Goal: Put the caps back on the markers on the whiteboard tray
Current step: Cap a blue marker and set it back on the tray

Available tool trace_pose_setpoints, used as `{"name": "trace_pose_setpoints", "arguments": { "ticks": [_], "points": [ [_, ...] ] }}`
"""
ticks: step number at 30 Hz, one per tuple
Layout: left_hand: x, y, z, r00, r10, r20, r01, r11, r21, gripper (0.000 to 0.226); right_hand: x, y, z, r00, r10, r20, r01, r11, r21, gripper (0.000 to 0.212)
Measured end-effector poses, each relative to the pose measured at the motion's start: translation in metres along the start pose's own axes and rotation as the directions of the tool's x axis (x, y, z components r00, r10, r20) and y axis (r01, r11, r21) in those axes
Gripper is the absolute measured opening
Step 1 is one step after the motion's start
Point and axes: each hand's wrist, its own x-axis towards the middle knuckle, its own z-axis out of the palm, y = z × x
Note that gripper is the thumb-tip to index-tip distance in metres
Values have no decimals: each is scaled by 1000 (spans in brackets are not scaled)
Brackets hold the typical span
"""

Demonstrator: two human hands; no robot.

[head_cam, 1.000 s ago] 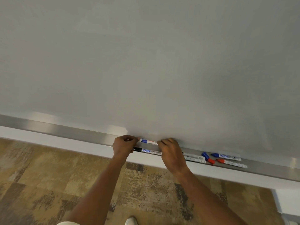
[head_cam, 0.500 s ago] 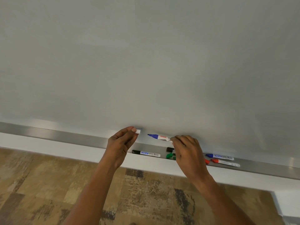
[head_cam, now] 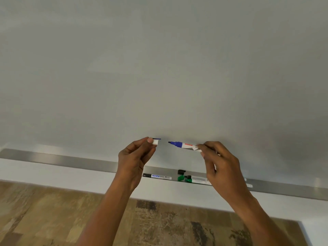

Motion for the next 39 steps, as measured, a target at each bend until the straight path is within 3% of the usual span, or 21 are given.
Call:
{"name": "trace_pose_setpoints", "arguments": {
  "ticks": [21, 31, 39],
  "points": [
    [-31, -7, 21, 999, 8, 31, -8, 1000, -7, 42, -13, -12, -11, 998, -16, 53, 19, 999, -44, 33],
    [-35, -16, 31, 999, -19, 44, 18, 1000, 25, 26, -8, -13, -5, 996, -23, 85, 14, 995, 99, 31],
    [-35, -23, 32, 998, 29, 64, -34, 996, 86, 22, -5, -16, 2, 988, -17, 152, 9, 999, 53, 29]
  ]
}}
